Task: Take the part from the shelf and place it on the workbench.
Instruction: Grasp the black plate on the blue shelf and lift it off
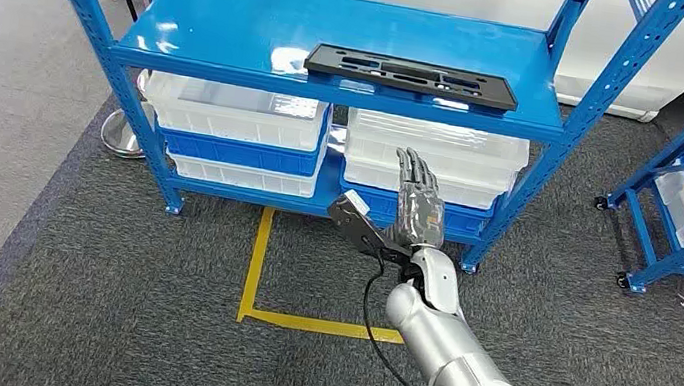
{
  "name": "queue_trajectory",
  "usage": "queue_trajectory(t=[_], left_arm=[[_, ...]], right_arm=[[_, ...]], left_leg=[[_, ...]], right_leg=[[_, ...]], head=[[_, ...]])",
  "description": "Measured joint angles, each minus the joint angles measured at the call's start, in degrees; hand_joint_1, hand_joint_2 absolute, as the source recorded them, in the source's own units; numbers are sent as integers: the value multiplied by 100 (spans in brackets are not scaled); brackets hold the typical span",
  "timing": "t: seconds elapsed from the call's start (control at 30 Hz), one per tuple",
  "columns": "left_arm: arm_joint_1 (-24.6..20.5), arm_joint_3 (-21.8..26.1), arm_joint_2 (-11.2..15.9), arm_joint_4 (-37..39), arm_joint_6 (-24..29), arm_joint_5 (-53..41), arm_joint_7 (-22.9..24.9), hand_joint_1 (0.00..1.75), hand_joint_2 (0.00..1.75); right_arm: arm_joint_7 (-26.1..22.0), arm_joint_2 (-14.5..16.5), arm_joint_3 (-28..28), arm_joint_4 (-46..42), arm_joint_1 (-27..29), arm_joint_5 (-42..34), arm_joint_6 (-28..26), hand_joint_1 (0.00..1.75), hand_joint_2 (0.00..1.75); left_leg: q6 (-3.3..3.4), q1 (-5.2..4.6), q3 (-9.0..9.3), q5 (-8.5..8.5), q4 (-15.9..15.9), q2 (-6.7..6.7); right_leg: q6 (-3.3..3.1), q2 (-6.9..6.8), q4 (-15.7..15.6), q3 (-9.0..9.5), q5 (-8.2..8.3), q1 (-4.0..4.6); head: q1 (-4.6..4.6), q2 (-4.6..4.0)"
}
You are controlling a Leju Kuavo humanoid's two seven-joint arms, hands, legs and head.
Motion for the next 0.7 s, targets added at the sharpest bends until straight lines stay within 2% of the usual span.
queue_trajectory(t=[0.47, 0.53, 0.6, 0.67, 0.7], left_arm=[[-1, -9, -2, 0, 27, -20, -25, 0, 0], [-5, -33, -2, 0, 78, -76, -112, 0, 0], [-29, -69, 4, 1, 103, -142, -198, 0, 0], [-95, -90, 10, 1, 96, -191, -229, 0, 0], [-136, -97, 10, 1, 88, -214, -242, 0, 0]], right_arm=[[109, -11, 89, -22, 7, 125, -1, 0, 175], [460, -69, 135, -219, 102, 802, -2, 0, 175], [753, -146, 167, -609, 301, 2148, -10, 0, 175], [795, -170, 156, -892, 467, 3317, -17, 0, 175], [792, -168, 152, -959, 517, 3575, -17, 0, 175]], left_leg=[[0, 0, 0, 0, 0, 0], [0, 0, -1, 0, 0, -2], [0, 0, -2, -1, 0, -2], [0, 0, -3, -1, 0, 1], [0, 0, -3, -1, 0, -1]], right_leg=[[0, 0, 0, -1, 0, 0], [0, -4, -1, 0, 0, 0], [0, -3, -3, -2, 0, 0], [0, 1, -3, -4, 0, 1], [0, -2, -3, -3, 0, 1]], head=[[-1, 0], [-1, 0], [-1, 0], [-1, 0], [-1, 0]])
